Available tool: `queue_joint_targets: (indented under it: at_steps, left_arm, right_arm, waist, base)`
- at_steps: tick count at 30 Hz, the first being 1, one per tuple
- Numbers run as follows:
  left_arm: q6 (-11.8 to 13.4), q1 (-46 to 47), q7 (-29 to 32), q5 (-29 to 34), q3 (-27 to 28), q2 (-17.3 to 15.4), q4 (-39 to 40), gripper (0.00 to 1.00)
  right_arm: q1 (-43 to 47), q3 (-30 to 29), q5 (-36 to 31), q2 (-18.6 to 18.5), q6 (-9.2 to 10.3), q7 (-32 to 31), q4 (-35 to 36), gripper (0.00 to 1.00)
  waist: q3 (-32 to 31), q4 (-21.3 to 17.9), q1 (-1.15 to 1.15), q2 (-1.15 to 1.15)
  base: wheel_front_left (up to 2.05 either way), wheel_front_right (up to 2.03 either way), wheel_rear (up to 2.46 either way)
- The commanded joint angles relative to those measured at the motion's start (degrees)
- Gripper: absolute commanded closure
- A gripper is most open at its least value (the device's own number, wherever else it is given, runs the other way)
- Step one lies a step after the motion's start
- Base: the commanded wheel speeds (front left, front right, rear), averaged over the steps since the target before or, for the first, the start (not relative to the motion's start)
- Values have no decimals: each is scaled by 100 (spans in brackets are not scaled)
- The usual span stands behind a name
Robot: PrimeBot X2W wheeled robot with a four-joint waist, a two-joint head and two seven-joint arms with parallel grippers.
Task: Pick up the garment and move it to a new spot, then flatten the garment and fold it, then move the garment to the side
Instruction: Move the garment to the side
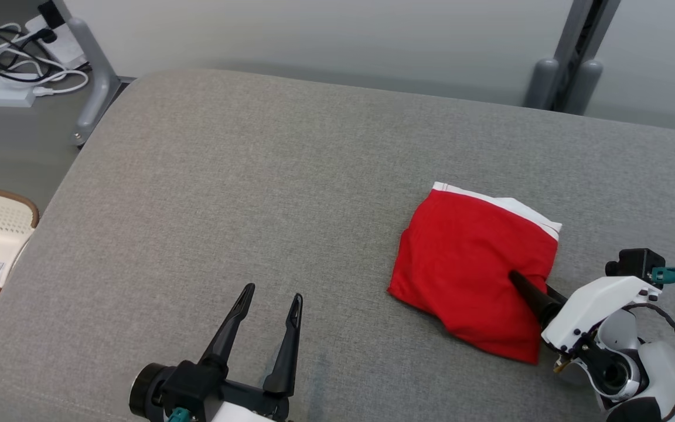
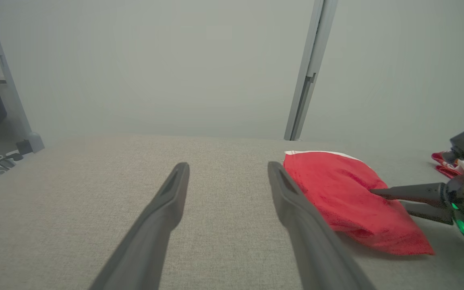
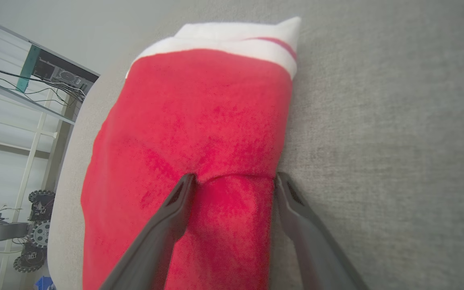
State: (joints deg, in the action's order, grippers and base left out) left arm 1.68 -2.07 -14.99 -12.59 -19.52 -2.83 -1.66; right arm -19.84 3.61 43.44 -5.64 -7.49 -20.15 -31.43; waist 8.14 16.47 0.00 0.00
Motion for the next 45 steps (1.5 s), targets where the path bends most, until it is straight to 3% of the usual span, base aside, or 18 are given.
queue_joint_targets:
  at_steps: [1,16,17,18,19,26,32,38,45]
  left_arm:
    - [27,91,-20,12,-7,-19,4,0]
    - [79,270,-20,-65,-179,-19,79,0]
    - [81,296,-20,-76,-193,-18,77,0]
    - [85,317,-20,-84,-208,-18,78,0]
    - [93,328,-20,-96,-225,-18,81,0]
    - [140,420,-21,-122,-281,-19,99,0]
    - [126,461,-21,-90,-250,-19,135,0]
    - [62,446,-21,15,-122,-18,141,0]
    - [-60,574,-21,134,-84,-19,242,0]
  right_arm:
    - [-106,-48,110,-52,-1,-160,-162,0]
    - [-677,257,797,25,0,-426,-710,0]
    - [-713,327,807,3,0,-446,-719,32]
    - [-742,381,829,-20,1,-431,-737,71]
    - [-767,446,820,-55,1,-401,-732,100]
    - [-893,810,965,-330,0,-148,-618,100]
    - [-916,1279,959,-758,0,-38,-291,100]
    - [-773,1923,871,-1532,-1,-149,305,100]
    - [-815,1936,891,-2476,-1,-396,858,100]
  waist:
    - [108,168,0,0]
    - [400,484,0,0]
    - [423,495,0,0]
    - [444,506,0,0]
    - [464,516,0,0]
    - [520,492,0,0]
    - [452,252,0,0]
    - [259,-182,0,0]
    - [321,-782,0,0]
  base:
    - [0,0,0]
    - [0,0,0]
    - [0,0,0]
    - [0,0,0]
    - [0,0,0]
    - [0,0,0]
    - [0,0,0]
    - [0,0,0]
    - [0,0,0]
